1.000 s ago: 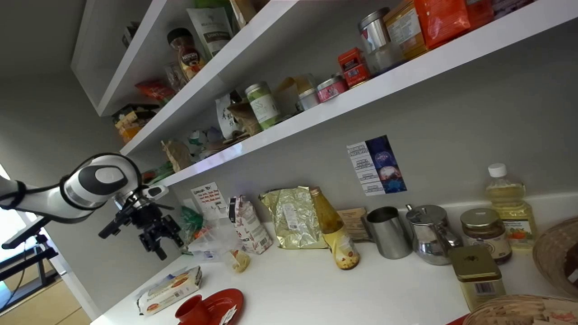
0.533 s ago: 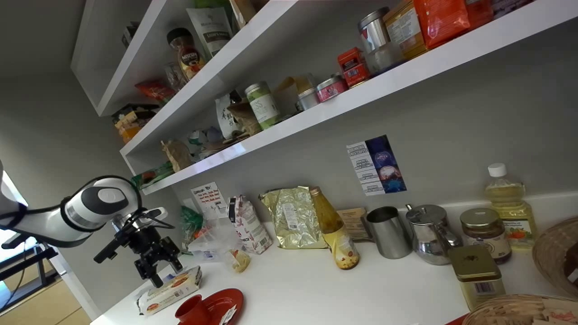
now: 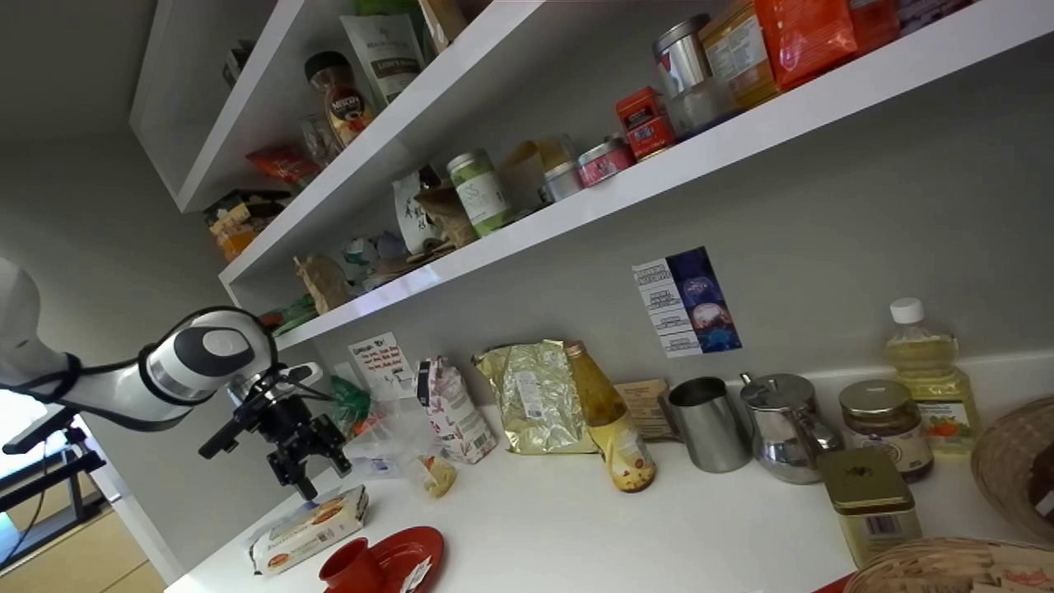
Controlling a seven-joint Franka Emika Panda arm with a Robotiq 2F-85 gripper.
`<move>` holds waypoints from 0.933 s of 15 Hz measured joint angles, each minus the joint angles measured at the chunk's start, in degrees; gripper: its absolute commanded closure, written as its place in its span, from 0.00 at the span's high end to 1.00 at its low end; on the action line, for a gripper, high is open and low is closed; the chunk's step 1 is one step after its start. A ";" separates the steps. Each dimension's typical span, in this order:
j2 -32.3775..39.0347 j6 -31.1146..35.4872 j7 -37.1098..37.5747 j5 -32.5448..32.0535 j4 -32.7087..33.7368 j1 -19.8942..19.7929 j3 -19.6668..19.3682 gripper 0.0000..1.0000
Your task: Take the cup off of the plate
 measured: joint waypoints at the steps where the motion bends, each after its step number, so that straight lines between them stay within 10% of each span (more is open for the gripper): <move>1: 0.82 0.00 0.00 0.88 1.59 -0.19 -0.28 1.00; 14: 13.91 -0.05 0.02 5.64 7.17 3.35 -0.66 1.00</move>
